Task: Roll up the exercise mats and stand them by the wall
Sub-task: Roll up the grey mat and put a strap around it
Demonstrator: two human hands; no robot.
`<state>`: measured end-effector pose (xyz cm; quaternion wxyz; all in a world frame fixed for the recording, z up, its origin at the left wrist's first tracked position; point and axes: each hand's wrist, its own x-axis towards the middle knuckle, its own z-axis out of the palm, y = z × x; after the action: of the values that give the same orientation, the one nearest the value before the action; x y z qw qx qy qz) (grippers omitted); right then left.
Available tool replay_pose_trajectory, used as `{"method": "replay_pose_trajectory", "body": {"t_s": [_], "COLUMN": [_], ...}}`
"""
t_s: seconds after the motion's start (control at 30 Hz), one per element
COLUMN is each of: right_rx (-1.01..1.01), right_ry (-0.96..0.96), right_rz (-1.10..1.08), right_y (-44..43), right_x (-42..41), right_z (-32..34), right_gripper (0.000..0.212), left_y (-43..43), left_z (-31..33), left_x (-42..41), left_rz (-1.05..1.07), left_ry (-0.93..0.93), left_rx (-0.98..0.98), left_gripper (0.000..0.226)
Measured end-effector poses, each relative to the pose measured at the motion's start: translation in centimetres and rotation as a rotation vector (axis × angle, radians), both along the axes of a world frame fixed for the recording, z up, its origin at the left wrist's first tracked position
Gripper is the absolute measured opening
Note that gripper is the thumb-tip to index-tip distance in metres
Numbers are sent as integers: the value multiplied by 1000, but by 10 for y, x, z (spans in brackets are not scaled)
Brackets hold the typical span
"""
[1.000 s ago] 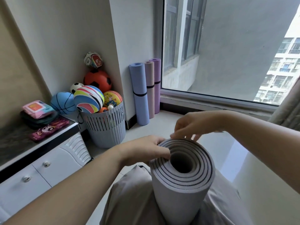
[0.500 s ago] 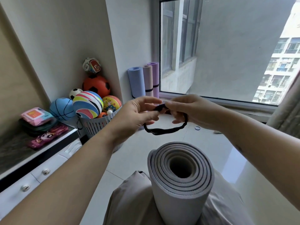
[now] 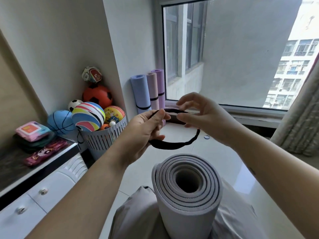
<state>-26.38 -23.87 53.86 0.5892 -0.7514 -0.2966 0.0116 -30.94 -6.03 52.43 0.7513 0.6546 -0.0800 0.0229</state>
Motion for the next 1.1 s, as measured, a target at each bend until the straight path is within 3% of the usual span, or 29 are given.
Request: {"method": "replay_pose_trajectory", "body": {"t_s": [0.1,0.2,0.43,0.6,0.8,0.9,1.0,1.1], "right_rx": [-189,-308,-98,-194,-438,-477,-420,-219], "right_ry": [-345,-467,-110,-230,-346,-348,-236,-29], "right_rz": [-169,-184,-91,-139,-310,-323,-280,-234], "right_y": [0,5,9,14,12,13,3,-9], "right_x": [-2,-4,-11,-14,-12,-12,-11,-9], "right_z": [-1,-8,-8,-8,-10,-7,-1,7], "right_gripper": [17,8,2,8,16,16,15,15], "left_y": [0,-1,-3,0,6,4,16,37], "left_z": [-7,-12,-8,-8,-5,-4,-1,-4], "left_x": [2,3,-2,-6,-7,-11,-14,-15], "left_rz": [113,200,183,156,194,197,56,-118], "left_ry": [-58,-149,-116,-110,-137,-135,-92,16], "left_rx": [216,397,308,327,655,716,611,317], "left_gripper": [14,6,12,8,33,27,9,22]}}
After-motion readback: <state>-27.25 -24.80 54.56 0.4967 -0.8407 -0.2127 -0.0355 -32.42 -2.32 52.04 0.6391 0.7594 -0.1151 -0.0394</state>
